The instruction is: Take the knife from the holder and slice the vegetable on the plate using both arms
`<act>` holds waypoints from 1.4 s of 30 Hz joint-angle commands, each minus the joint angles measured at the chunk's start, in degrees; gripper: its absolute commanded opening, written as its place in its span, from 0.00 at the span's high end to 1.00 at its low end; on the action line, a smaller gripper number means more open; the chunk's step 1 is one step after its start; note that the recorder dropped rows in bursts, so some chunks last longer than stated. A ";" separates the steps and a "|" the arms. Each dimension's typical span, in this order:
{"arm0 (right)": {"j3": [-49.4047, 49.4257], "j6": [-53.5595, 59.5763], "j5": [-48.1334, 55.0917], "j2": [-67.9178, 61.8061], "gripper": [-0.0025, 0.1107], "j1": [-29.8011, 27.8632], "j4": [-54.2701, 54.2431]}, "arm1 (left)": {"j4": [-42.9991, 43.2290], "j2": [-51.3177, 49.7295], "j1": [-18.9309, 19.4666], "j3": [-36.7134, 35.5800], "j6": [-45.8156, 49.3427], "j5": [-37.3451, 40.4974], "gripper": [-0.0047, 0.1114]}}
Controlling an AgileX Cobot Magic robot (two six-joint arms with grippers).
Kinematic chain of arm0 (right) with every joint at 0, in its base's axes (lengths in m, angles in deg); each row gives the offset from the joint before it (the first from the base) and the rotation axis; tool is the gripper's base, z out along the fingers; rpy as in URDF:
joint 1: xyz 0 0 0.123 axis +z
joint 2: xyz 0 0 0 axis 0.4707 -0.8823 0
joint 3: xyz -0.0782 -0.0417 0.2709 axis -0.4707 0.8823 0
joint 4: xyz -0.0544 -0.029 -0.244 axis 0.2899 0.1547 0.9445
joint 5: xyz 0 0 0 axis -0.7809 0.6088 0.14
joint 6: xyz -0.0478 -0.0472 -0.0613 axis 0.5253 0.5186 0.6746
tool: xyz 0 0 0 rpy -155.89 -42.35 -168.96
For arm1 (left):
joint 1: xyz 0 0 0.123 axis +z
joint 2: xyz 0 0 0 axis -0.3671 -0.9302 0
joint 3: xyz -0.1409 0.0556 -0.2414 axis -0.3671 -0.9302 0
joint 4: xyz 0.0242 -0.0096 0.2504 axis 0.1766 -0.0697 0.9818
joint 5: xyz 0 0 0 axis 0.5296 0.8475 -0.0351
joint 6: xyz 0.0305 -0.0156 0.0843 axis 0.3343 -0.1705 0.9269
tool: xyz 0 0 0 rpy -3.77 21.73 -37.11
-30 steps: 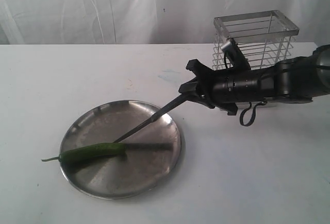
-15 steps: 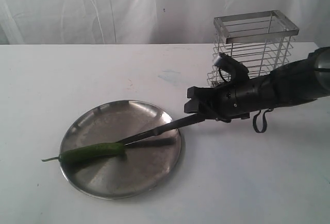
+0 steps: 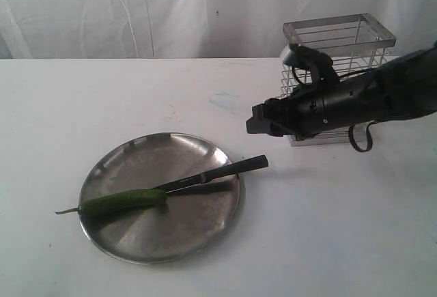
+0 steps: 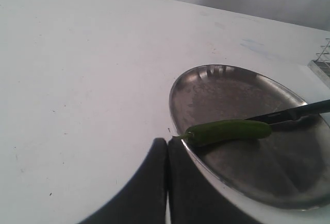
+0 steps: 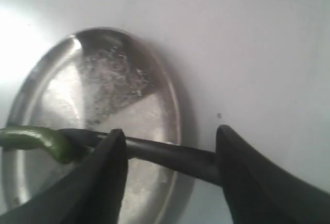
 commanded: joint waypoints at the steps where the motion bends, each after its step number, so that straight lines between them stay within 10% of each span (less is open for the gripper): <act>1: 0.08 0.41 9.46 3.67 0.60 1.03 4.10 | -0.56 0.25 -0.15 -0.29 -0.04 0.11 0.96; 5: -0.19 -4.49 6.30 3.30 0.74 5.37 17.25 | -0.56 0.25 -0.15 -0.29 -0.04 0.11 0.96; 15: -13.25 -32.23 1.87 -2.97 0.75 8.47 44.10 | -0.56 0.25 -0.15 -0.29 -0.04 0.11 0.96; 27: -14.73 -33.48 -1.26 -12.27 0.98 8.47 49.85 | -0.56 0.25 -0.15 -0.29 -0.04 0.11 0.96; 42: -14.73 -33.48 0.25 -9.24 0.98 8.47 49.85 | -0.56 0.25 -0.15 -0.29 -0.04 0.11 0.96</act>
